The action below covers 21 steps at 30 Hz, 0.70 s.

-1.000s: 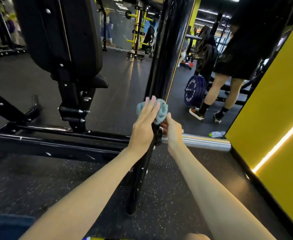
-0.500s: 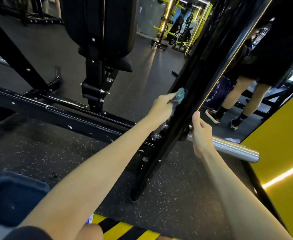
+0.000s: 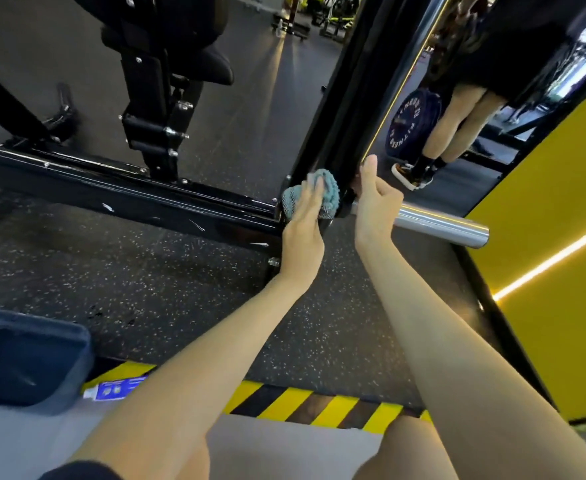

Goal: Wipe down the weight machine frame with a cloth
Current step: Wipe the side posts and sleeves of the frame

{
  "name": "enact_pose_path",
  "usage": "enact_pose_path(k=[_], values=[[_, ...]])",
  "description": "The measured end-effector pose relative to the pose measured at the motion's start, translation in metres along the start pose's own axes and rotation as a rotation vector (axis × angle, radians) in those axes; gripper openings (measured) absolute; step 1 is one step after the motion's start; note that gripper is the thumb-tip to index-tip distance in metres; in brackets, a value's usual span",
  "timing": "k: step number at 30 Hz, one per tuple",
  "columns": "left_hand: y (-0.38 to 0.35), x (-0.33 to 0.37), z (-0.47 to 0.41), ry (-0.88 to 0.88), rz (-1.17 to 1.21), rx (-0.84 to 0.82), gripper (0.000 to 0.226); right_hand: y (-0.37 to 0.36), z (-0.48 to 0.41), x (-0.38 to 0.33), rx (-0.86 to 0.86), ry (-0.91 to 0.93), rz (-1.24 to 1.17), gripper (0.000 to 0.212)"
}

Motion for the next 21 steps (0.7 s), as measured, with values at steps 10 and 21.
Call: enact_pose_path(k=[10,21], values=[[0.015,-0.071,0.019,-0.776,-0.574,-0.271,0.065,0.029,0.032,0.100,0.018,-0.159,0.196,0.038],[0.006,-0.087,0.049,-0.553,-0.798,-0.491,0.045,0.001,0.033,0.197,-0.076,-0.435,-0.015,0.028]])
Point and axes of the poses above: each hand's wrist, its own z-axis away from the middle knuckle, its own y-axis out of the back of the hand, x = y × z, the point moved 1 cm from there along -z, towards the middle knuckle, and after that the axes turned 3 degrees about x, right-handed, at the moved point
